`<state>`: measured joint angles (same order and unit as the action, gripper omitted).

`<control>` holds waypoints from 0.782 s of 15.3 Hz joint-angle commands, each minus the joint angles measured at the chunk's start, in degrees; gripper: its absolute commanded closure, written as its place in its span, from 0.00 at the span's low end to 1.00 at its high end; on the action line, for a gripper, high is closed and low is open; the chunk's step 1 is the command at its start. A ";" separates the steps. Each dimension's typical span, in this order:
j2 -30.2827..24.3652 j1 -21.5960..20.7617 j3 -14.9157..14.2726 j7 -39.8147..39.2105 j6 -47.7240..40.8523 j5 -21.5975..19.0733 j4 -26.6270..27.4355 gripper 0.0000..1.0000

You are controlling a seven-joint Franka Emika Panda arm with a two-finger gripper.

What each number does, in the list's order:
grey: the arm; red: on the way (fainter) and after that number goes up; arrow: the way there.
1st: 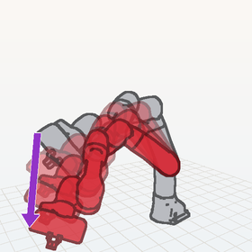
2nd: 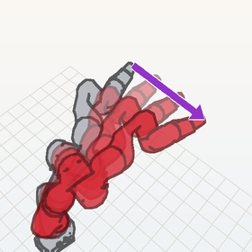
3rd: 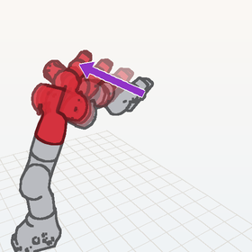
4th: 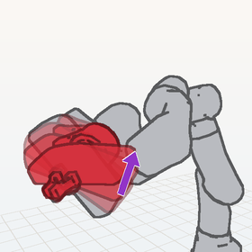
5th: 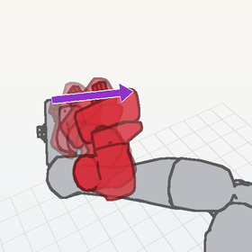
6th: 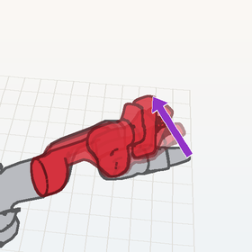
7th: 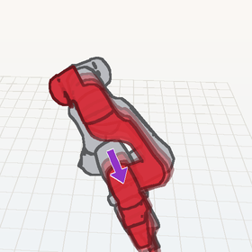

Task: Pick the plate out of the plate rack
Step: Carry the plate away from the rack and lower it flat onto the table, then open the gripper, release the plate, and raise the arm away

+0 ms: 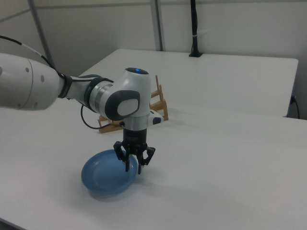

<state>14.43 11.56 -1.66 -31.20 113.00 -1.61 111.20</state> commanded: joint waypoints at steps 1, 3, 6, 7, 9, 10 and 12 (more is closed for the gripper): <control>-3.00 0.74 -0.09 2.53 -0.05 -1.38 -2.29 0.00; -6.41 0.04 0.08 10.59 -1.54 -1.38 -4.22 0.00; -11.61 -1.89 0.43 24.83 -7.24 -1.38 -8.17 0.00; -12.58 -2.94 0.43 29.75 -9.70 -1.29 -9.58 0.00; -14.34 -5.14 0.43 37.41 -13.66 -0.77 -11.61 0.00; -15.39 -6.28 0.17 39.79 -14.64 -0.77 -12.22 0.00; -17.93 -7.87 -0.18 43.84 -15.96 -0.94 -12.49 0.00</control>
<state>-0.63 6.33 -0.91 5.79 99.42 -1.70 99.16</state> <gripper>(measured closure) 0.000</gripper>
